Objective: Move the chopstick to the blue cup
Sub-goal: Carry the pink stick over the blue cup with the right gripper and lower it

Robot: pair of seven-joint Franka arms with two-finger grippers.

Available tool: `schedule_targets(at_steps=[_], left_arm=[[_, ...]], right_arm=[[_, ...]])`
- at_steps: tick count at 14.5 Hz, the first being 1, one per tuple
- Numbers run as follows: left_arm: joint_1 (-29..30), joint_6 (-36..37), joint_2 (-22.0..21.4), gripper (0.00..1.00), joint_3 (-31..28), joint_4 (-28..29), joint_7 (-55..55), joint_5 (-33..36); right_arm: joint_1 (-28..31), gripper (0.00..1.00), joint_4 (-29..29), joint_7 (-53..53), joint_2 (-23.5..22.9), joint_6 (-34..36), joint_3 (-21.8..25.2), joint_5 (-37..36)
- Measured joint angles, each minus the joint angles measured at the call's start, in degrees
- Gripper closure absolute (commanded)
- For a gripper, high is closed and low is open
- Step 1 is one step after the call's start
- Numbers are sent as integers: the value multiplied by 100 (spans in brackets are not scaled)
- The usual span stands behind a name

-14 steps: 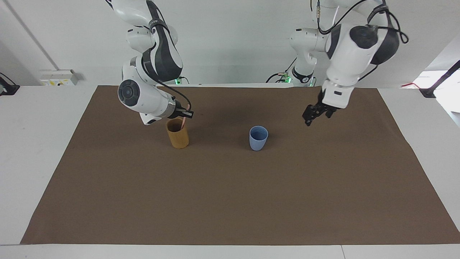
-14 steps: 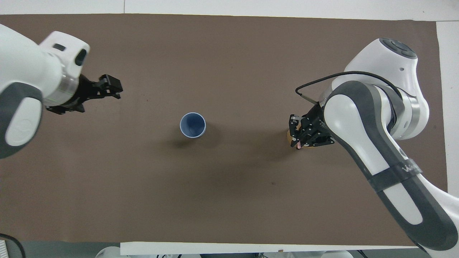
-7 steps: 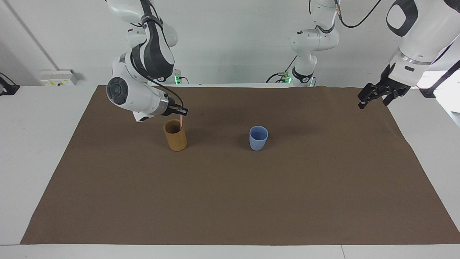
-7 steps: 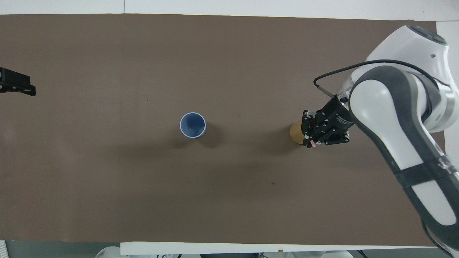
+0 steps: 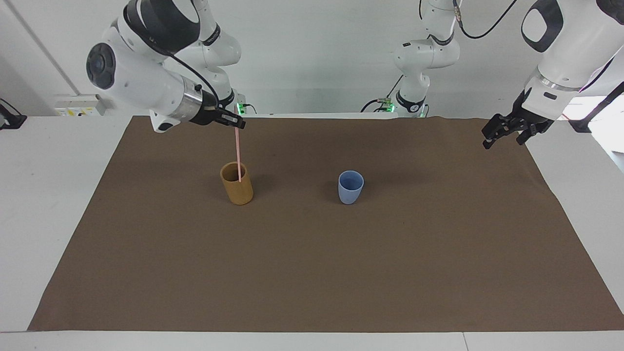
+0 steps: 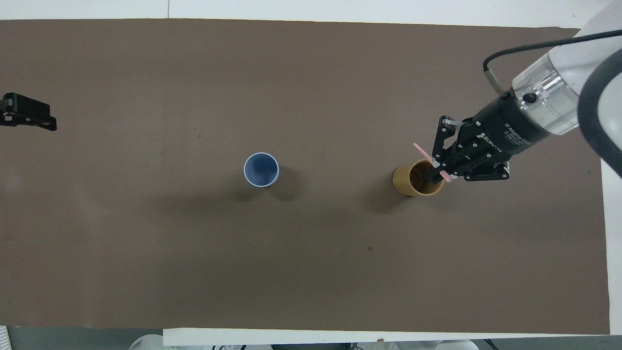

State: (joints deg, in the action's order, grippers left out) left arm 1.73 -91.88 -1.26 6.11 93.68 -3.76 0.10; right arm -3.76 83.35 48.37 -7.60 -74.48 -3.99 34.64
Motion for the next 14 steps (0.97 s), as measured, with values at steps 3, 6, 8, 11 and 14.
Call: schedule_targets(at_steps=[3, 6, 8, 11, 14], left_arm=[[0, 287, -5, 0, 1, -36, 180, 21], [-2, 515, -53, 0, 26, -49, 228, 160], [-2, 521, -81, 0, 38, -49, 230, 182], [5, 530, -87, 0, 33, -49, 229, 190], [8, 531, -88, 0, 16, -48, 229, 194]], right_arm=[[-862, 100, -568, 1515, -263, -931, -66, 282], [-1730, 100, -632, 2440, -490, -2446, -104, 434], [-2182, 100, -588, 2912, -621, -3328, -112, 460], [-2728, 100, -222, 3215, -789, -4371, -117, 460], [-2832, 100, 291, 3218, -840, -4650, -113, 461]])
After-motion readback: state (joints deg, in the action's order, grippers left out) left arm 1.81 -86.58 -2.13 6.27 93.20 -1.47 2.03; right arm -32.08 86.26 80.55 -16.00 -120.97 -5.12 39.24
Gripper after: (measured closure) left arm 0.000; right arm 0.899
